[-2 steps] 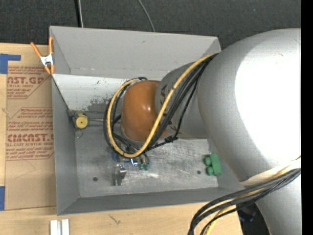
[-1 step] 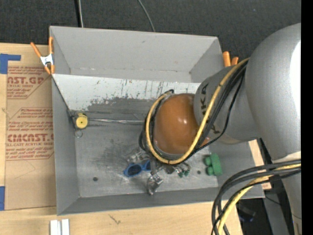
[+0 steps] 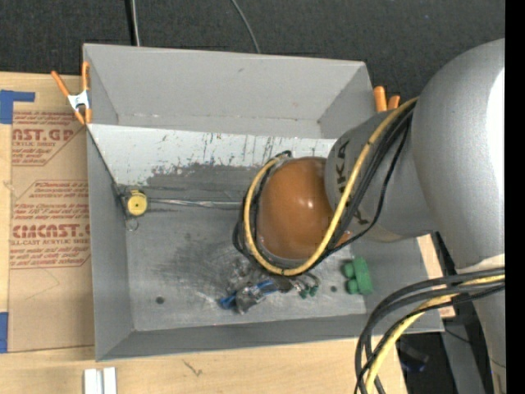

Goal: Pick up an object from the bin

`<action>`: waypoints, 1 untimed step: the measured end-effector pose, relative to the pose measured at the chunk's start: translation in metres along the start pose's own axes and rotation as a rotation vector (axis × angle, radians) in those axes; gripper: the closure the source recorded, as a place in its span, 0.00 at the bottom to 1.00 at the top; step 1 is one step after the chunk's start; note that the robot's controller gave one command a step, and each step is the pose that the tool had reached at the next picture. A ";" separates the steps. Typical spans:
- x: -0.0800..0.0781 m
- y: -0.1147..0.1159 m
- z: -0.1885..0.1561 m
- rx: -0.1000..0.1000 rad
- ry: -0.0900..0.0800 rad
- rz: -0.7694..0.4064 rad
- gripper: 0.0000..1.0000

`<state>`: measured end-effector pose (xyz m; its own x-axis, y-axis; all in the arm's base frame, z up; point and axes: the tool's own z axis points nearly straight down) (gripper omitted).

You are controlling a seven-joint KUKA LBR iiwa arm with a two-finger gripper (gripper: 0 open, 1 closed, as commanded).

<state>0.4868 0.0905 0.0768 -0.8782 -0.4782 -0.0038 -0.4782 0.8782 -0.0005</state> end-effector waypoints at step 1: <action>0.009 -0.026 -0.145 0.003 -0.005 0.020 1.00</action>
Offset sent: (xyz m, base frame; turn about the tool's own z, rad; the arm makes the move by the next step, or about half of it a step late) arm 0.0025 -0.0271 0.1410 0.0180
